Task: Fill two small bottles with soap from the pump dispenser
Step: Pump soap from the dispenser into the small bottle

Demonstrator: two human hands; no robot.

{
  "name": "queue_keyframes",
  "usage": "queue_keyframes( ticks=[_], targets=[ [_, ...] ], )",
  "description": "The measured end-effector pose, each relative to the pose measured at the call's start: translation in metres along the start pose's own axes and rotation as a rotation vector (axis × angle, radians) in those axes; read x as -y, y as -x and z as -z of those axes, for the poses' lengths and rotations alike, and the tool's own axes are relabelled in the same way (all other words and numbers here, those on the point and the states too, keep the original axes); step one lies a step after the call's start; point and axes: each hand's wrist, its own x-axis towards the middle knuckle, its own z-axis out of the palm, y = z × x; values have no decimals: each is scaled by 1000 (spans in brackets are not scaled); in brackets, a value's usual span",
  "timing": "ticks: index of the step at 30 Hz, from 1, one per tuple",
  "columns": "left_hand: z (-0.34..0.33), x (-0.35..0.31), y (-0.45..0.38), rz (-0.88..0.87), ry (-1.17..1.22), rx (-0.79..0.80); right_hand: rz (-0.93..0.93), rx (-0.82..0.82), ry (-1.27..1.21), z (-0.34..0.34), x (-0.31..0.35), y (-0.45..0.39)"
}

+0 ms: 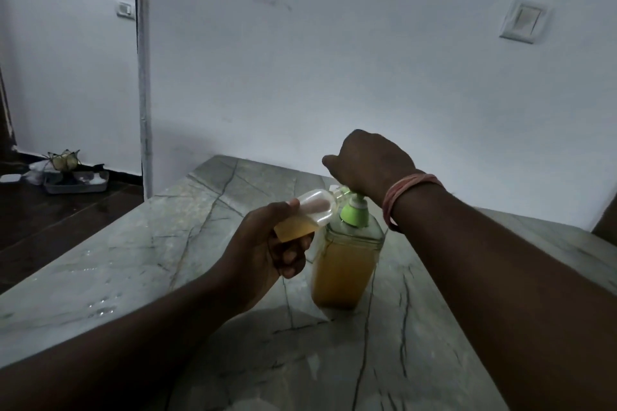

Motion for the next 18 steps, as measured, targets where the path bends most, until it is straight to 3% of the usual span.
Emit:
queue_keyframes(
  ticks=[4,10,15,18],
  targets=[
    [1,1,-1,-13,-1,12,-104,81,-206,-9,-9,4],
    [-2,0,1,-7,-25,-26,-76,151,-82,-1,0,0],
    [1,1,-1,-11,9,-6,-59,35,-122,-4,-5,-1],
    [1,1,-2,-5,4,0,-94,70,-179,-10,-9,1]
  ],
)
